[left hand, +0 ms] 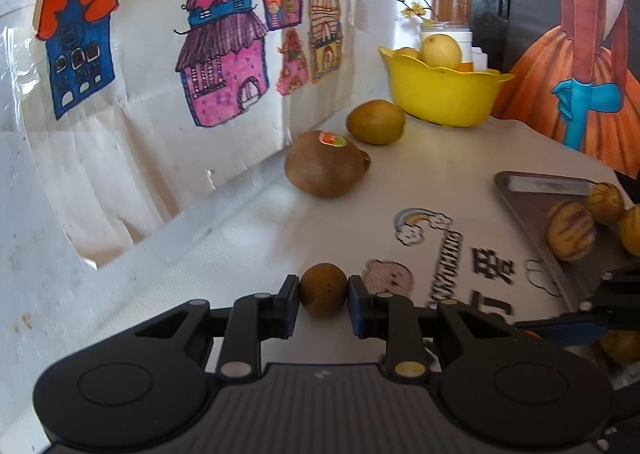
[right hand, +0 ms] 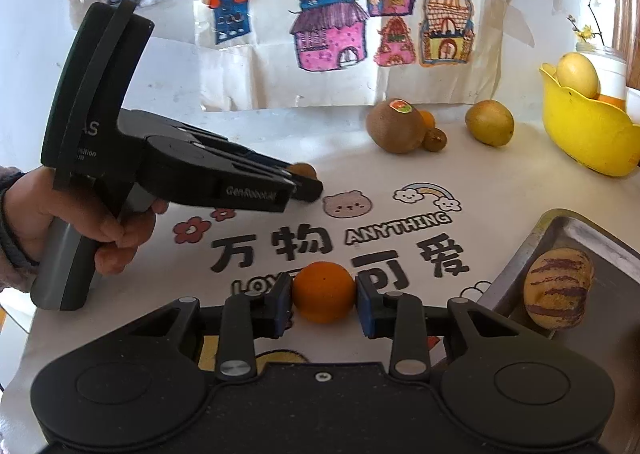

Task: Organize fruits
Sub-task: 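Carry the orange and brown fruit over the metal tray and open both tools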

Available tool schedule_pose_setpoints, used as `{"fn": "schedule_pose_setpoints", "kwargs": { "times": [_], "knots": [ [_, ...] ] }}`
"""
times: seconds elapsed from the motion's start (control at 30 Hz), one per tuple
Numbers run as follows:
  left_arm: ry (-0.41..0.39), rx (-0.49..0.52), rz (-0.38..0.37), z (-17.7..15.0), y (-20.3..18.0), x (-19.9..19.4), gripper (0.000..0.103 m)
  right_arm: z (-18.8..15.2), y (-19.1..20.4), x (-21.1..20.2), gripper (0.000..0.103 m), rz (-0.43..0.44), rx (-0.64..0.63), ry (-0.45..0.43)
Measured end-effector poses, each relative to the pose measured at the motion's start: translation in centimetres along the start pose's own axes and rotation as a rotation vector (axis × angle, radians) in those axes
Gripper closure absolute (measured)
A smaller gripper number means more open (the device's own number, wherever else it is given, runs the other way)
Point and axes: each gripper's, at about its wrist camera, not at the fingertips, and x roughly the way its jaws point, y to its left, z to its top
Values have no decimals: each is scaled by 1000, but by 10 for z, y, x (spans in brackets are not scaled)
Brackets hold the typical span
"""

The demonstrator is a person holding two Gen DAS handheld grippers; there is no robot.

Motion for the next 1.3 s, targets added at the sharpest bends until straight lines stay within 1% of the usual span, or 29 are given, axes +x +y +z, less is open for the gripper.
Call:
{"fn": "schedule_pose_setpoints", "kwargs": {
  "times": [0.1, 0.27, 0.5, 0.8, 0.97, 1.17, 1.3],
  "knots": [
    [15, 7, -12, -4, -6, -8, 75, -3, 5, -7, 67, 25, -6, -9],
    [32, 6, -19, -13, -14, -25, 75, -10, 15, -25, 67, 42, -34, -34],
    [36, -19, -30, -18, -28, -48, 75, -27, 11, -64, 67, 25, -21, -92],
    [8, -22, -105, -17, -73, -65, 75, -52, -23, -116, 67, -51, 53, -151],
    [-3, -34, -149, -14, -97, -67, 75, -64, -42, -139, 67, -115, 76, -175],
    [-4, -26, -197, -21, -125, -73, 75, -83, -66, -153, 67, -224, 90, -166],
    [11, -24, -227, -32, -141, -77, 75, -98, -81, -155, 68, -271, 113, -151]
  ]
}}
